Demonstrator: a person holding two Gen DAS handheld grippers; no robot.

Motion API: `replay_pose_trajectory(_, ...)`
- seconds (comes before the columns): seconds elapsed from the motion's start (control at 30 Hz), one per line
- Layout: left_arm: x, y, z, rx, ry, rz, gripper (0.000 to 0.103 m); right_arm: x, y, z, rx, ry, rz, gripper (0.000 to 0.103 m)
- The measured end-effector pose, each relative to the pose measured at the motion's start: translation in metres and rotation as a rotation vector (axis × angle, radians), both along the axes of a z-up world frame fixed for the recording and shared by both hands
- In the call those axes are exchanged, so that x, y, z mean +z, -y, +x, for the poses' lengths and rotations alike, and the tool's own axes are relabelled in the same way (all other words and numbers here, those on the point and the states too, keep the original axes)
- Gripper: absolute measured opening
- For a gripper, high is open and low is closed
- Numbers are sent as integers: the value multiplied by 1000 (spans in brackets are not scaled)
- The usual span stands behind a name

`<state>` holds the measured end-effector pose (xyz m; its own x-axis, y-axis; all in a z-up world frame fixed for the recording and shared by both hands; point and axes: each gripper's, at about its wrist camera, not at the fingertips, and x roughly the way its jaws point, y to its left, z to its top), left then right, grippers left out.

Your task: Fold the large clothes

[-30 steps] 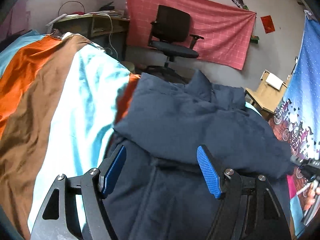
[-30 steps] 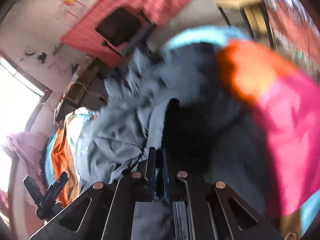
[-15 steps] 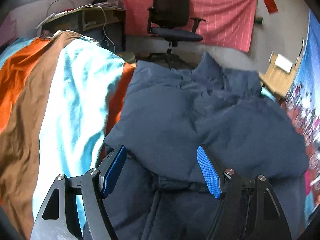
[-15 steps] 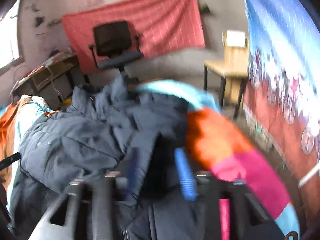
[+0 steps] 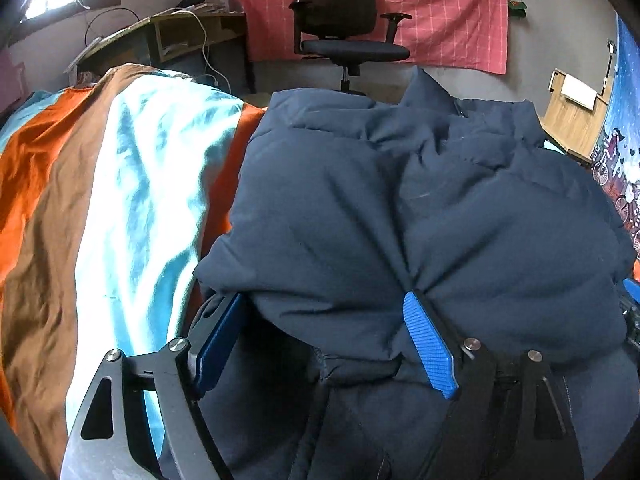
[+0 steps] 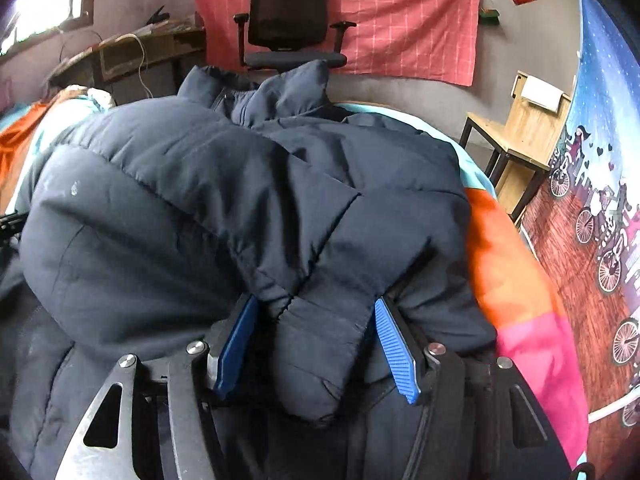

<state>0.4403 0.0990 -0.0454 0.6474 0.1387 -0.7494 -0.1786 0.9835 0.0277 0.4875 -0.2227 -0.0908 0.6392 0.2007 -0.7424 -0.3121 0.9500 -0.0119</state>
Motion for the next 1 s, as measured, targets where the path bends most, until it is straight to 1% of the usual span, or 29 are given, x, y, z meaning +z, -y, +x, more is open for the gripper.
replay_pose_trajectory(0.07,5,1,-4,17,4,-3,77,3,4,-1,-3,4,23,58)
replay_pose_trajectory(0.13,14,1,-13,49,-1,-26,77,12,14,-9,-22,15,80,58)
replay_pose_trajectory(0.17,18,2,-17,61,1,-33,77,19,21,-17,-31,13,122,61)
replay_pose_trajectory(0.2,25,5,-26,74,6,-45,77,27,26,-26,-28,13,158,71)
replay_pose_trajectory(0.23,30,7,-32,72,10,-56,77,34,27,-31,-23,21,174,76)
replay_pose_trajectory(0.27,35,10,-38,65,12,-67,77,43,30,-40,-11,42,191,80)
replay_pose_trajectory(0.33,43,18,-52,45,12,-95,77,59,32,-54,7,73,197,84)
replay_pose_trajectory(0.4,51,26,-70,22,10,-119,83,72,35,-68,27,83,204,91)
replay_pose_trajectory(0.43,56,29,-77,17,14,-132,89,76,36,-74,30,85,207,94)
replay_pose_trajectory(0.47,60,31,-82,14,23,-145,94,82,38,-82,35,82,212,99)
replay_pose_trajectory(0.5,66,33,-94,8,50,-171,96,85,39,-87,38,78,219,102)
replay_pose_trajectory(0.53,71,34,-102,4,65,-189,102,90,42,-95,39,77,226,103)
replay_pose_trajectory(0.63,82,40,-117,-24,83,-242,101,101,49,-116,44,81,226,103)
replay_pose_trajectory(0.7,87,45,-128,-36,85,-248,101,106,51,-128,60,62,212,103)
replay_pose_trajectory(0.8,91,51,-146,-52,92,-232,101,108,54,-149,77,38,195,103)
replay_pose_trajectory(0.9,89,63,-163,-89,77,-189,101,107,57,-174,102,8,178,103)
replay_pose_trajectory(0.93,86,67,-169,-105,69,-172,101,105,57,-182,110,0,172,103)
replay_pose_trajectory(1.0,79,72,-178,-140,26,-155,101,102,57,-196,124,-16,163,103)
